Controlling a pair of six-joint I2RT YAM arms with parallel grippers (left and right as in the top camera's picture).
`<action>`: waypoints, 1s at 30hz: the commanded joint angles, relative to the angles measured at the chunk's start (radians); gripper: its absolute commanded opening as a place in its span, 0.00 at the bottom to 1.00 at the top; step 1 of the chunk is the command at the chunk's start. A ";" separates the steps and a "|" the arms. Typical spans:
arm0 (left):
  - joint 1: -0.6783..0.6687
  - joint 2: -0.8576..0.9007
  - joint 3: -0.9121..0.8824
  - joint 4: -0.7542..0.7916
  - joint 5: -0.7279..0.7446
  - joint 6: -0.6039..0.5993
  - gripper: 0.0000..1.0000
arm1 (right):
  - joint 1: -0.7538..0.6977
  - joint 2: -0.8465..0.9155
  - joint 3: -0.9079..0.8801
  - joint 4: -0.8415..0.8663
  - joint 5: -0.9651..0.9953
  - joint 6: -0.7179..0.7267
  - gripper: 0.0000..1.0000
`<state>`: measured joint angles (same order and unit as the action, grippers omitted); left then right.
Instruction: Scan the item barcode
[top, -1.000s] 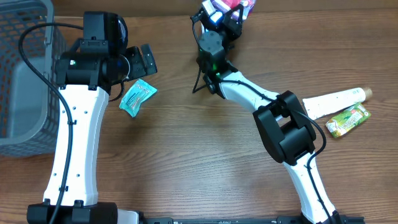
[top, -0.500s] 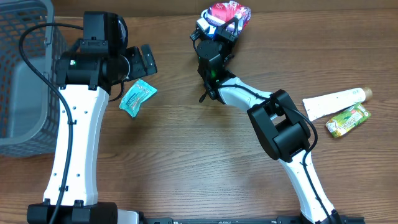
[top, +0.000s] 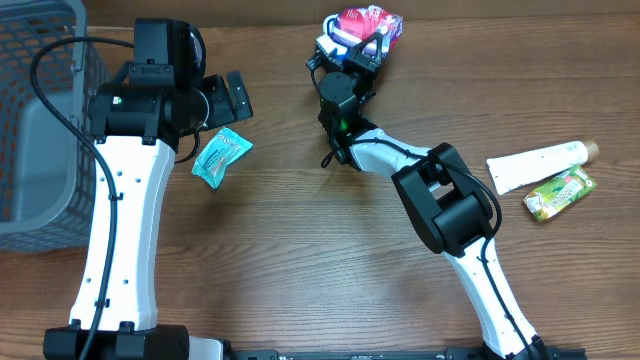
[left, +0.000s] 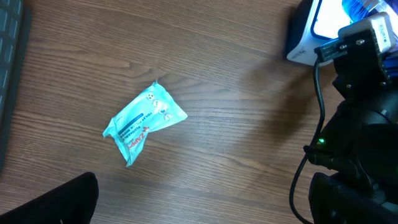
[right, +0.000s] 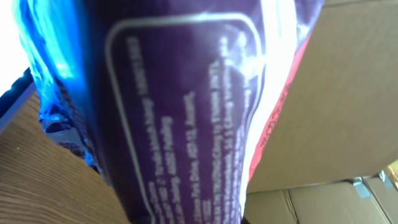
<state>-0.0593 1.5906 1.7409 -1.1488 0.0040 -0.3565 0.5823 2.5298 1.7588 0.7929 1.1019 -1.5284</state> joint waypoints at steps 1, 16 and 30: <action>0.000 0.006 0.010 0.000 0.004 0.020 1.00 | -0.011 0.004 0.036 0.018 -0.035 0.001 0.04; 0.000 0.006 0.010 0.000 0.004 0.020 1.00 | -0.035 0.013 0.036 0.116 -0.163 0.002 0.04; 0.000 0.006 0.010 0.000 0.004 0.020 1.00 | -0.068 0.039 0.036 0.119 -0.262 0.035 0.04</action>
<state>-0.0593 1.5909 1.7409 -1.1488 0.0040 -0.3565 0.5236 2.5435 1.7615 0.8986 0.8818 -1.5211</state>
